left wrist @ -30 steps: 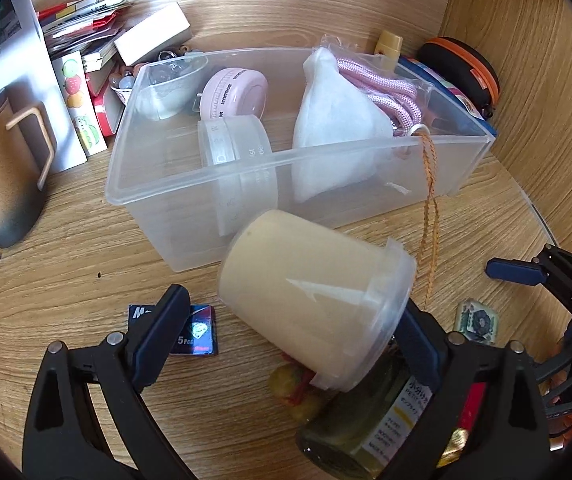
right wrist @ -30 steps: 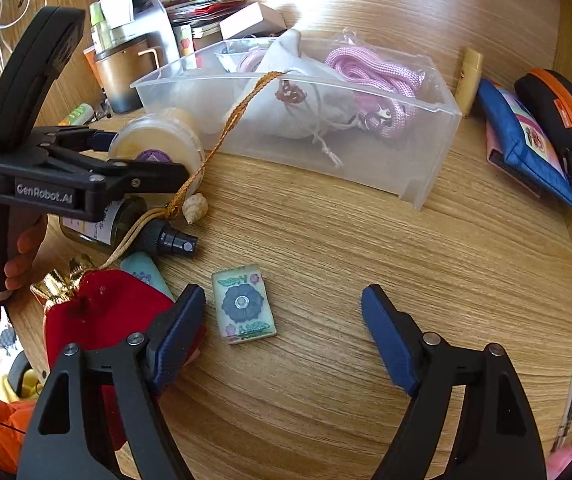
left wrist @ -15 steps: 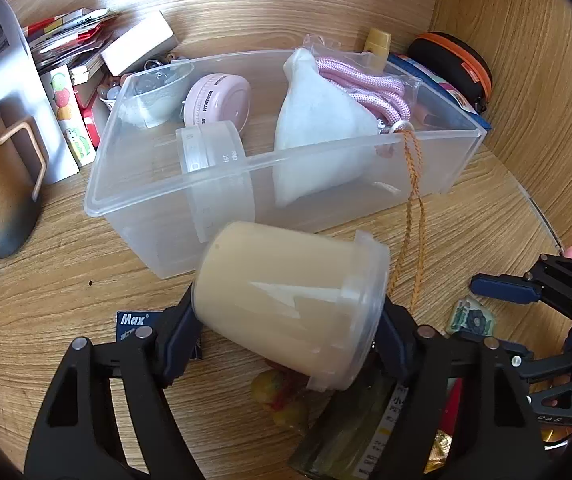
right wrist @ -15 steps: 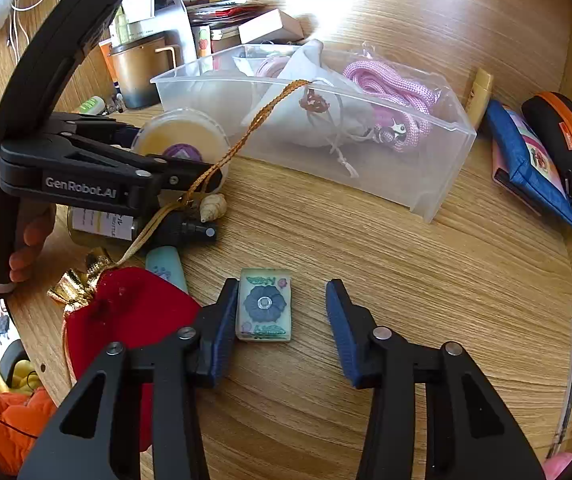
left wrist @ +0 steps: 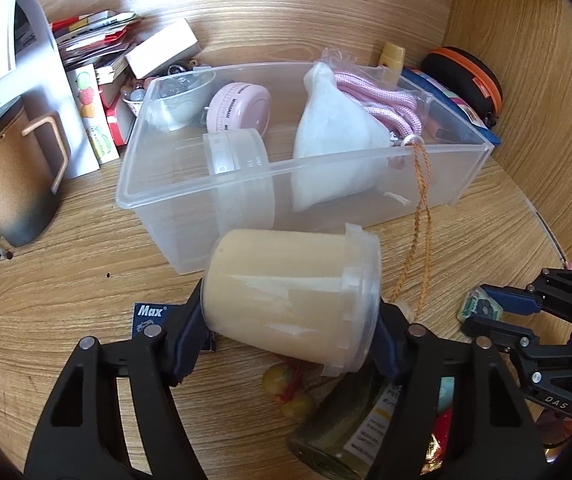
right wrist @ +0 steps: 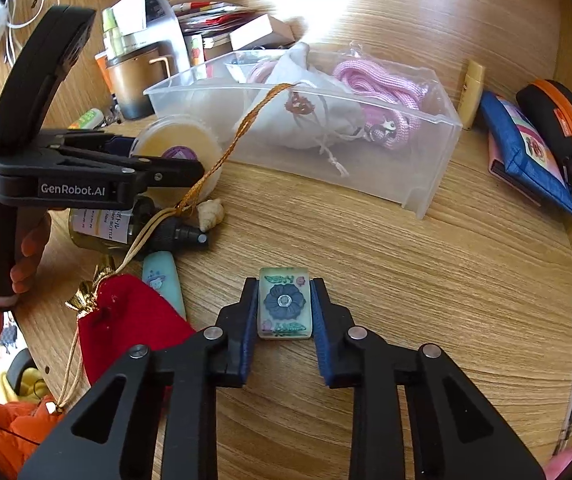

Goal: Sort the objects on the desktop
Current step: 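Grasp the cream jar with the left gripper while the right grasps the small green card, then lift the cream tape roll and green card and carry them over the clear box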

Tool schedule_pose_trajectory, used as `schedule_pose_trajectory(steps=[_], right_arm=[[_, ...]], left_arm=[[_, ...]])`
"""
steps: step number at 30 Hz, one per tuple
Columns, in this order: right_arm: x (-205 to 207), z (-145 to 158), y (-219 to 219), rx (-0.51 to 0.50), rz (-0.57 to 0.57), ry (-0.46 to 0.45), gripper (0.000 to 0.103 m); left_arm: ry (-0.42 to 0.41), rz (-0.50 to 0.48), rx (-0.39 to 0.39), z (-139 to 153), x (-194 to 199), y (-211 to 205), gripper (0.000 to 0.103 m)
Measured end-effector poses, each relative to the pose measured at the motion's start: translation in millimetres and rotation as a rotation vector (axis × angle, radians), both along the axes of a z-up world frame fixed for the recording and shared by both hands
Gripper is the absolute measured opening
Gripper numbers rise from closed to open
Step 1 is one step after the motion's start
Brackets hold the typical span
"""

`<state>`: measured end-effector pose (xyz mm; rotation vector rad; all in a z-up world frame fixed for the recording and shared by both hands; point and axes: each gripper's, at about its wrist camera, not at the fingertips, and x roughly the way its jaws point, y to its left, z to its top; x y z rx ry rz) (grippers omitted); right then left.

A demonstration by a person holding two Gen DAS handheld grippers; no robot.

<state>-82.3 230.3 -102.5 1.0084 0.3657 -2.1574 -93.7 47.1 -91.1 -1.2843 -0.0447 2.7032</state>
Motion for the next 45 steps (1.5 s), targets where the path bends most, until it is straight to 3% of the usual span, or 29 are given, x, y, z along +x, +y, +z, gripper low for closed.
schedule_pose_trajectory(steps=[9, 28, 45], right_arm=[[-1.7, 3.0, 6.1, -0.012, -0.008, -0.012, 0.022], [-5.2, 32.5, -6.9, 0.004, -0.007, 0.071, 0.022], [-10.1, 64.8, -28.6, -0.028, 0.012, 0.142, 0.022]], left_arm=[[0.041, 0.043, 0.042, 5.8, 3.6, -6.2, 0.065], [0.067, 0.077, 0.097, 14.3, 8.7, -19.5, 0.065], [0.157, 0.146, 0.062, 38.4, 27.5, -35.3, 0.065]])
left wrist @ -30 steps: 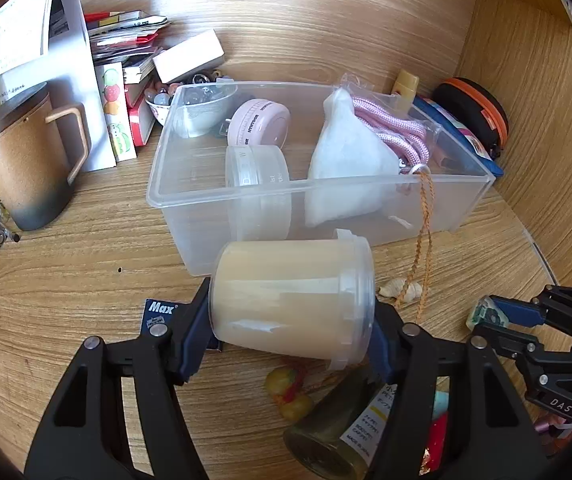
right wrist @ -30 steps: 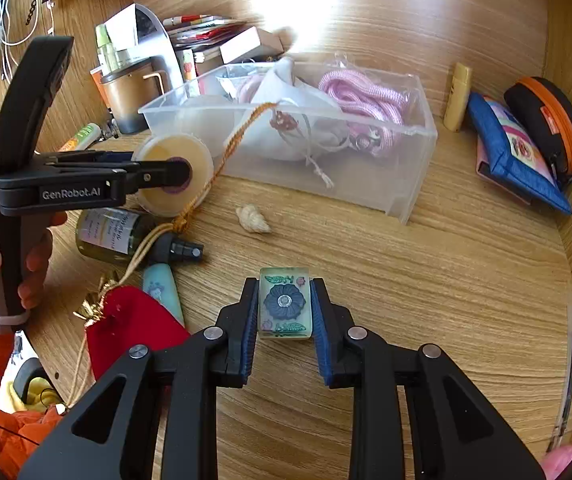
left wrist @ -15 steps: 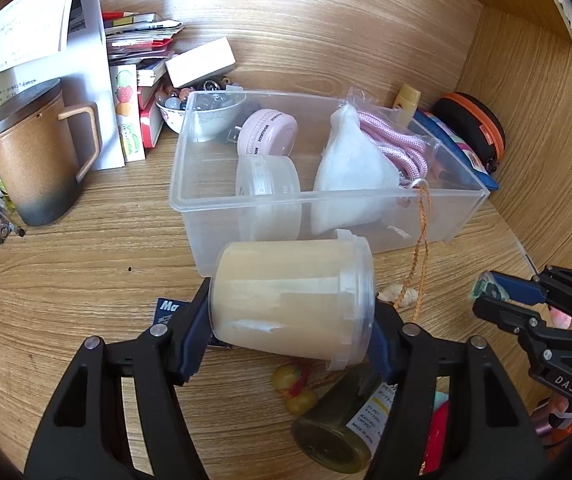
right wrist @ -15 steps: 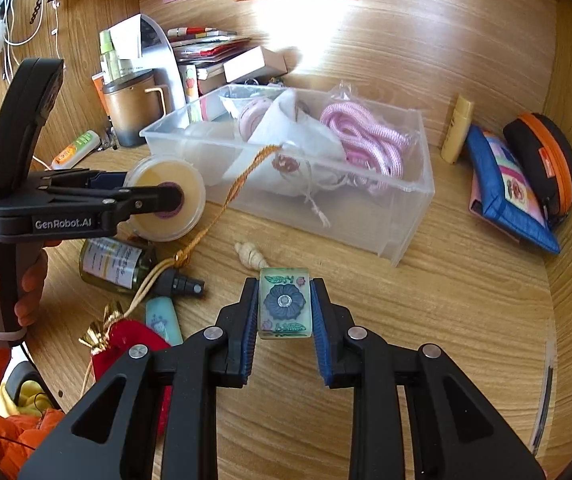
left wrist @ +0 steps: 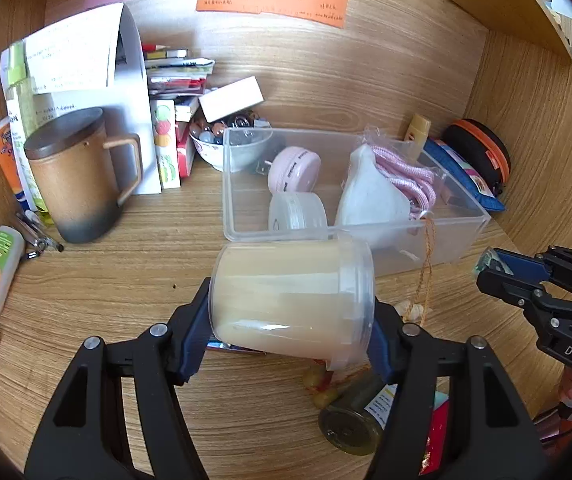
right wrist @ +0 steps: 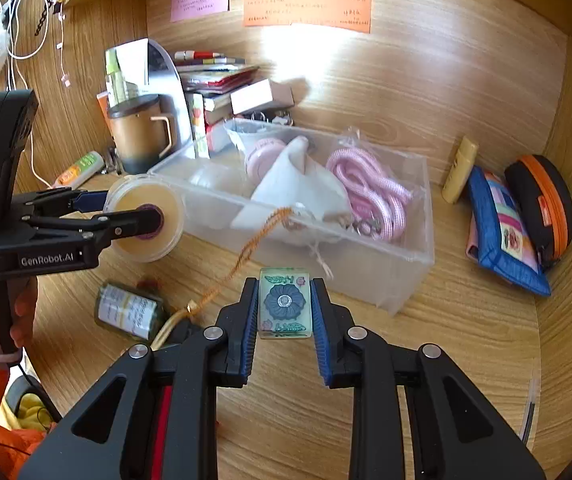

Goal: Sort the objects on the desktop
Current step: 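Lift the cream tape roll and green card and carry them over the clear box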

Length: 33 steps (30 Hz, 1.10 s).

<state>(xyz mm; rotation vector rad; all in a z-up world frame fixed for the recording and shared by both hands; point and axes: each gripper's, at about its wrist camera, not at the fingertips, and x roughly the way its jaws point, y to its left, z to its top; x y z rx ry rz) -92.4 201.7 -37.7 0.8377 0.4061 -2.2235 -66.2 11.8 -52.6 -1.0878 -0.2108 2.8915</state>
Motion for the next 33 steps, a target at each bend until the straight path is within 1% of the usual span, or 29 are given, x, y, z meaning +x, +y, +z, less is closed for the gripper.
schedule_pose_trajectory(steps=[3, 8, 11, 19, 24, 33], right_arm=[[-0.5, 6.3, -4.0, -0.018, 0.005, 0.014, 0.022], [-5.8, 17.9, -9.1, -0.039, 0.009, 0.036, 0.022], [-10.8, 22.6, -9.5, -0.050, 0.007, 0.042, 0.022], [-22.9, 24.9, -3.9, -0.069, -0.019, 0.040, 0.022], [-29.2, 23.7, 4.2, -0.083, -0.036, 0.030, 0.022], [-46.1, 29.0, 10.0, -0.084, -0.053, 0.041, 0.022]], left_arm=[[0.010, 0.000, 0.010, 6.1, -1.0, -3.0, 0.065], [0.031, -0.010, -0.012, 20.2, -0.4, -3.0, 0.065], [0.050, -0.011, -0.011, 28.2, 2.2, -2.5, 0.065], [0.069, -0.026, -0.014, 44.3, 4.0, -2.1, 0.065], [0.061, -0.026, -0.009, 46.0, -4.6, -3.7, 0.065], [0.054, -0.022, -0.013, 54.2, -28.8, -8.0, 0.065]])
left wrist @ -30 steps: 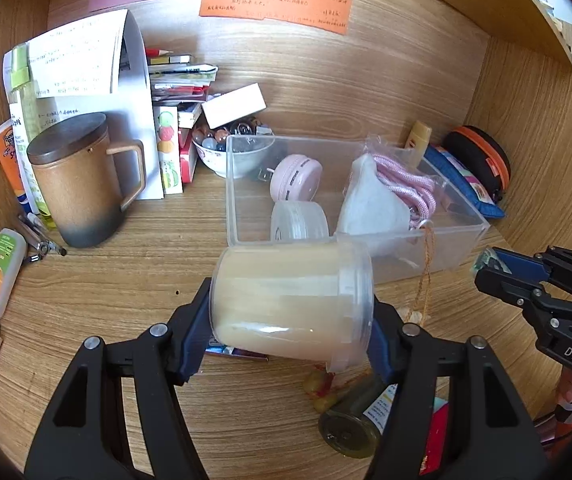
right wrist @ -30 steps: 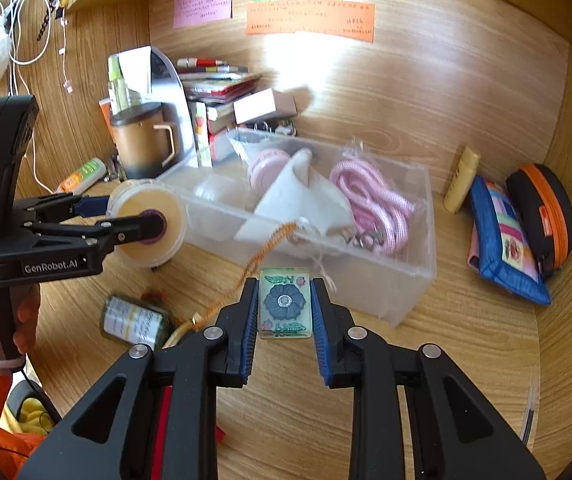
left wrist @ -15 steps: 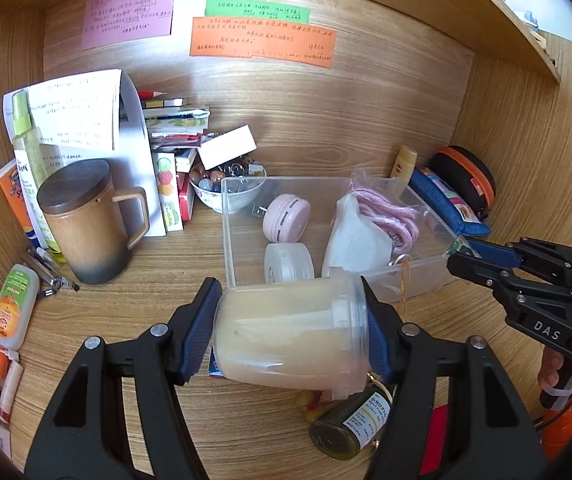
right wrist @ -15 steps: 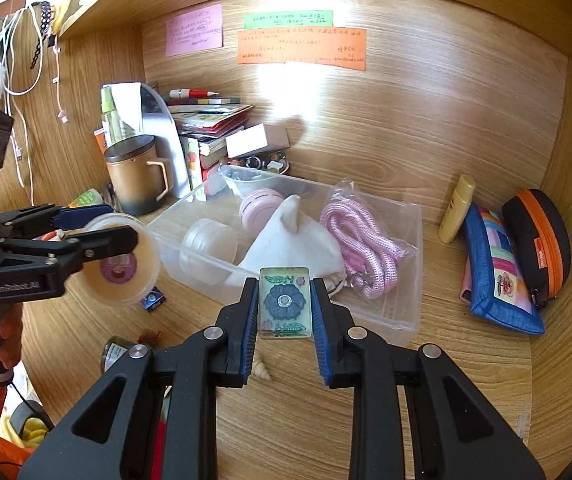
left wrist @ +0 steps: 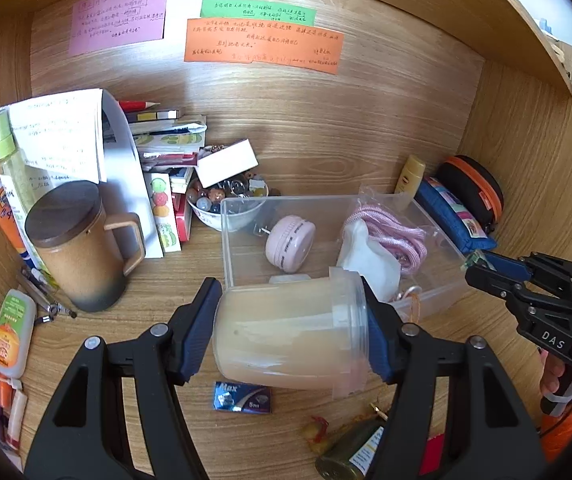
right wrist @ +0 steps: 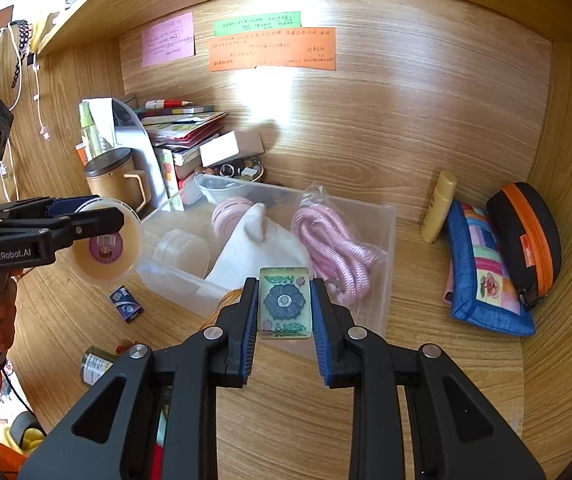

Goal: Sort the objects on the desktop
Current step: 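Lift the cream tape roll and green card and carry them over the clear box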

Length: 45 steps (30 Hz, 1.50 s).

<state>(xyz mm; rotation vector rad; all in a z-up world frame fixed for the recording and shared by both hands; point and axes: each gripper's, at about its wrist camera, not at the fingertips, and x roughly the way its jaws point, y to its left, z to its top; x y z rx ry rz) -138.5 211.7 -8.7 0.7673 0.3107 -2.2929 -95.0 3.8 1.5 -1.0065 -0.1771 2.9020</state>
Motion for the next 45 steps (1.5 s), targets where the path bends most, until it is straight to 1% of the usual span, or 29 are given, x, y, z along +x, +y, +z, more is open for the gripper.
schedule_pose_trajectory(steps=[5, 9, 15, 19, 29, 31, 33, 34, 35, 37, 39, 42, 45], right_arm=[[-9.5, 1.1, -0.5, -0.010, -0.008, -0.002, 0.022], [-17.2, 0.7, -2.6, -0.014, -0.008, -0.005, 0.022], [-30.2, -7.2, -10.3, 0.012, -0.006, -0.021, 0.022], [-37.3, -11.1, -11.8, 0.012, -0.002, -0.034, 0.022], [-47.9, -13.6, -15.1, 0.004, -0.011, -0.030, 0.023], [-49.9, -14.3, -14.4, 0.004, -0.022, -0.022, 0.028], [-50.4, -14.5, -11.9, -0.004, -0.033, -0.008, 0.045], [-50.2, -14.2, -11.2, -0.009, -0.035, -0.003, 0.048], [-49.9, -13.9, -10.3, -0.013, -0.035, 0.004, 0.051], [-50.3, -13.3, -9.2, -0.014, -0.038, 0.011, 0.052], [-51.3, -12.9, -8.3, -0.018, -0.040, 0.011, 0.058], [-52.2, -11.9, -5.3, -0.027, -0.047, 0.015, 0.063], [-53.9, -12.4, -4.4, -0.031, -0.045, 0.011, 0.063]], left_arm=[[0.001, -0.007, -0.013, 4.4, -11.5, 0.7, 0.065], [0.001, -0.011, -0.009, 5.6, -20.1, 1.0, 0.065], [-0.012, -0.026, -0.008, 0.9, -32.7, 5.5, 0.065], [-0.018, -0.040, -0.007, -1.9, -39.5, 9.5, 0.065], [-0.038, -0.088, -0.019, -7.6, -64.2, 26.0, 0.065], [-0.040, -0.096, -0.025, -8.1, -67.9, 30.4, 0.065], [-0.043, -0.104, -0.033, -8.9, -71.7, 34.9, 0.065], [-0.044, -0.105, -0.036, -9.6, -73.0, 36.4, 0.065], [-0.046, -0.108, -0.040, -10.1, -74.5, 38.1, 0.065], [-0.049, -0.109, -0.050, -11.3, -78.5, 41.7, 0.065], [-0.050, -0.110, -0.058, -12.5, -81.8, 44.0, 0.065], [-0.053, -0.112, -0.072, -15.0, -86.7, 47.4, 0.065], [-0.059, -0.116, -0.082, -17.5, -91.6, 51.2, 0.065]])
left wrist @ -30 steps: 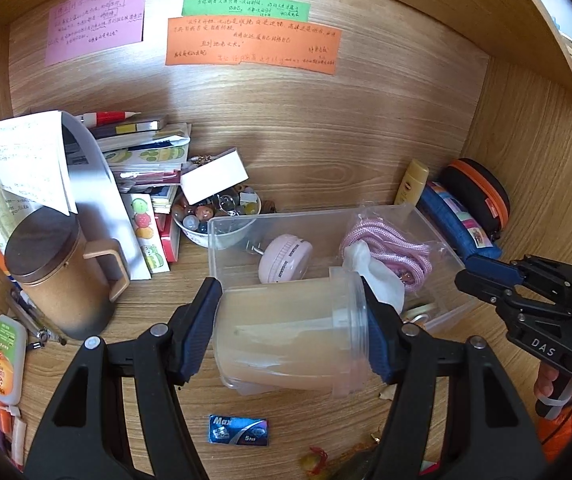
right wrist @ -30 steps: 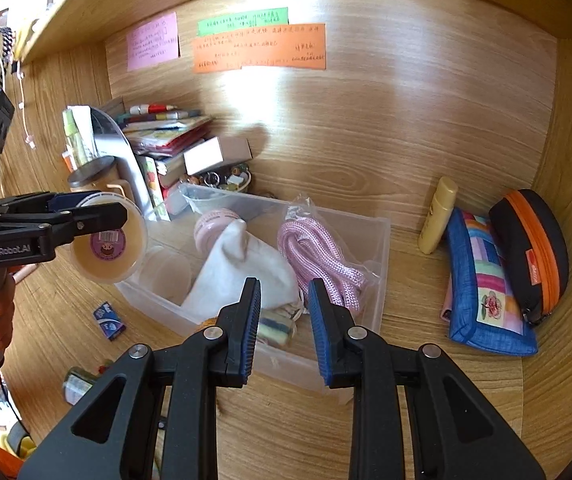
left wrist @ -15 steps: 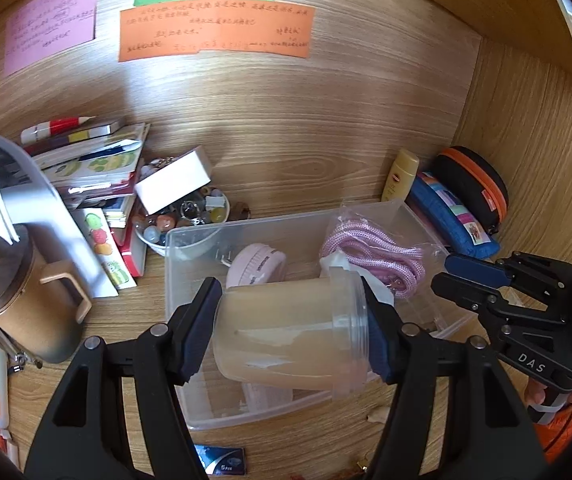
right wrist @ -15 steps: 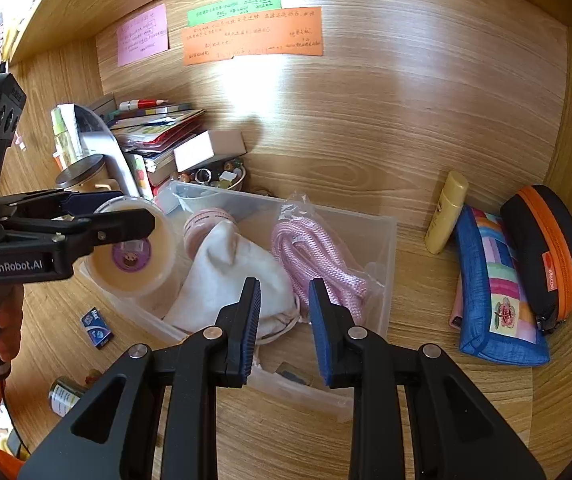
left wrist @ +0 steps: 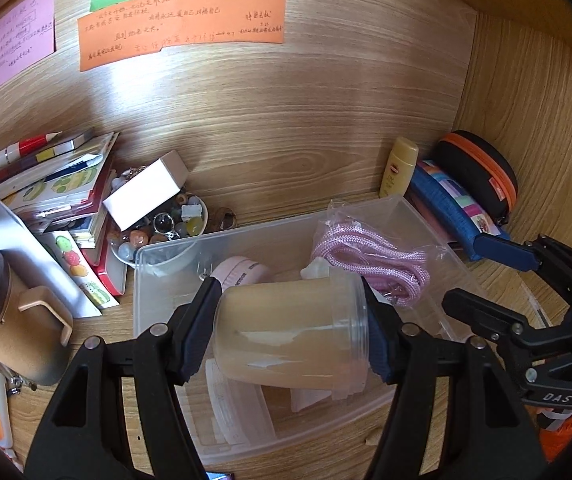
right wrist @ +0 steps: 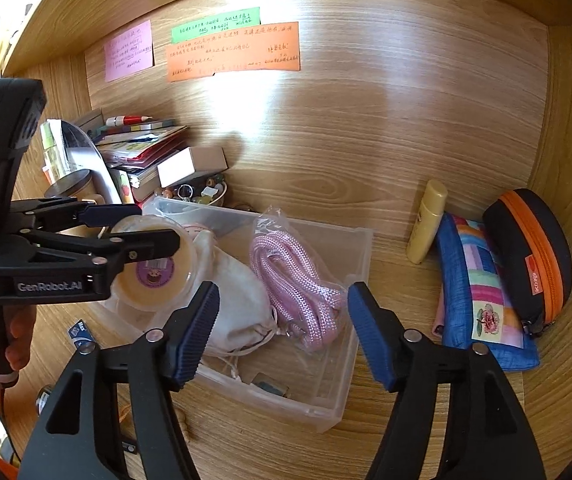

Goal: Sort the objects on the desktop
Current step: 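Lift the cream tape roll and green card and carry them over the clear box, then open both grippers to drop the tape roll and card into the box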

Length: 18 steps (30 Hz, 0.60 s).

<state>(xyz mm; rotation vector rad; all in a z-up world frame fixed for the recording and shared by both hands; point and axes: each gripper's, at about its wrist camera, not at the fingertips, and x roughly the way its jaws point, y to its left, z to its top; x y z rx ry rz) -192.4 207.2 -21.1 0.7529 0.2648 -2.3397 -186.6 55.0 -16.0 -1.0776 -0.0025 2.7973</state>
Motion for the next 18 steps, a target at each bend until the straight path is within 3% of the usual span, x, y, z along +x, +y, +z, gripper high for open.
schedule_pose_trajectory(steps=[10, 14, 18], right_arm=[[-6.7, -6.8, 0.1, 0.004, -0.008, -0.027, 0.065], [-7.1, -7.5, 0.0, 0.003, -0.011, -0.025, 0.074], [-5.4, -7.1, -2.2, 0.010, -0.008, -0.022, 0.075]], left_arm=[[-0.044, -0.011, -0.015, -14.1, -19.5, 8.0, 0.065], [-0.061, -0.008, -0.016, -19.2, -23.9, 4.6, 0.066], [-0.073, 0.006, -0.005, -19.6, -23.7, -1.6, 0.068]])
